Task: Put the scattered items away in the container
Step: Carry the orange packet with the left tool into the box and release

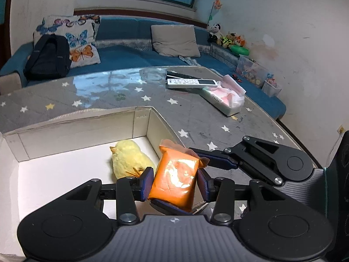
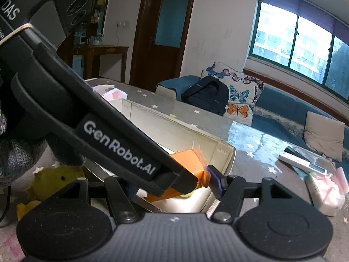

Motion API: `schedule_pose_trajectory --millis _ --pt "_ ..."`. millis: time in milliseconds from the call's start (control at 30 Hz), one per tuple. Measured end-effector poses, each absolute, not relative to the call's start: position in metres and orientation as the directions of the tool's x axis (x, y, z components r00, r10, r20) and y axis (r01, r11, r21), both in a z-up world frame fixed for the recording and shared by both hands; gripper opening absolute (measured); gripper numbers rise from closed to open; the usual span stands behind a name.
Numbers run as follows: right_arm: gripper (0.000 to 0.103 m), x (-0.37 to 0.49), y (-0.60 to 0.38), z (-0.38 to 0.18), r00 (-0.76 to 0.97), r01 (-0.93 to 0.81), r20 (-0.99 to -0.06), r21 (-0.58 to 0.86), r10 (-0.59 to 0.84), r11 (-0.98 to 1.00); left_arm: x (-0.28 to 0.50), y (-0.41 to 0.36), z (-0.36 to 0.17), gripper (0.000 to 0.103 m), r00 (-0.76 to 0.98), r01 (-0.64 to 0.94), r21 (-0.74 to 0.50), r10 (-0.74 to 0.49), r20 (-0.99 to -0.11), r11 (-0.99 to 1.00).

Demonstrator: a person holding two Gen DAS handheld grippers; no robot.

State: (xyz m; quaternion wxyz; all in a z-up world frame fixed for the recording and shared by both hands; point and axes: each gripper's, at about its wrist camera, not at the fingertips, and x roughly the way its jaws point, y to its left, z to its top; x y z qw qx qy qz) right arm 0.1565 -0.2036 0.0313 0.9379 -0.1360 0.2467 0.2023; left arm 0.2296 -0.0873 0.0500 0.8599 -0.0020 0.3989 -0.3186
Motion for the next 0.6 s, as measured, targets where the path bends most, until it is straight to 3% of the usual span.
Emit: schedule_pose_trajectory --millis 600 --pt "0.064 0.172 -0.206 0.019 0.766 -0.457 -0.562 -0.134 0.313 0.879 0.244 -0.085 0.036 0.047 0.459 0.508 -0.288 -0.538 -0.707 0.812"
